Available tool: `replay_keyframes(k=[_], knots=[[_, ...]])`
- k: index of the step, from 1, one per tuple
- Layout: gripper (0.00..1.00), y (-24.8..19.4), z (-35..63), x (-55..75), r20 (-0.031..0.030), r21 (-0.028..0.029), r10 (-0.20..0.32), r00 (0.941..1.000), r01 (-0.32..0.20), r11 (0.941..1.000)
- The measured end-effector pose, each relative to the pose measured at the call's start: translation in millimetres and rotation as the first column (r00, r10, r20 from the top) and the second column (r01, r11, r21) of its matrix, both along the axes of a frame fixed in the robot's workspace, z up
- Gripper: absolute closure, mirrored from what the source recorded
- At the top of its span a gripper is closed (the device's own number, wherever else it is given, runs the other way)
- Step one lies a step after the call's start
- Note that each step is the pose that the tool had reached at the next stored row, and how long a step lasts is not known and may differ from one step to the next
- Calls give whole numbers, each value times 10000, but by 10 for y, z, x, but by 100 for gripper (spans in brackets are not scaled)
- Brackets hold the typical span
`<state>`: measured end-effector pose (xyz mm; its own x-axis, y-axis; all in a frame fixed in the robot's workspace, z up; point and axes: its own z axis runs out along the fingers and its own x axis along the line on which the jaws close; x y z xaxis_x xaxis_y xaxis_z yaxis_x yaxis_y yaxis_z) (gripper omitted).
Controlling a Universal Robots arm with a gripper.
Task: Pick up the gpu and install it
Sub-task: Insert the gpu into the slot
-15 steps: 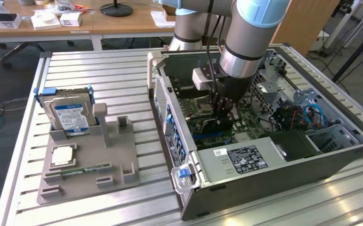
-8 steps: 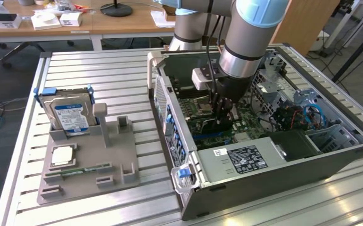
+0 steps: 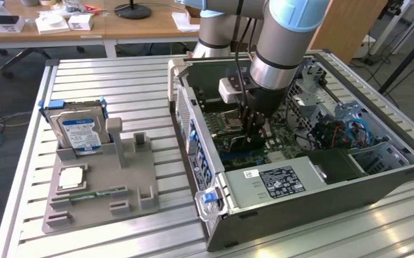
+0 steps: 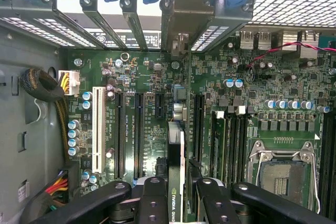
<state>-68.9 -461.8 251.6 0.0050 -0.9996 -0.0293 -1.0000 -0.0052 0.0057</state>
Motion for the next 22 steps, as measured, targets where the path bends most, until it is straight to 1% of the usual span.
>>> replay_keyframes(k=[8, 9, 16, 18, 22], knots=[[73, 0, 0, 0, 1, 1, 0, 10000, 0, 10000], [66, 0, -1, 0, 1, 2, 0, 10000, 0, 10000], [66, 0, 3, 0, 0, -1, 0, 10000, 0, 10000], [66, 0, 28, 0, 0, -5, 0, 10000, 0, 10000], [66, 0, 113, 0, 0, -6, 0, 10000, 0, 10000]])
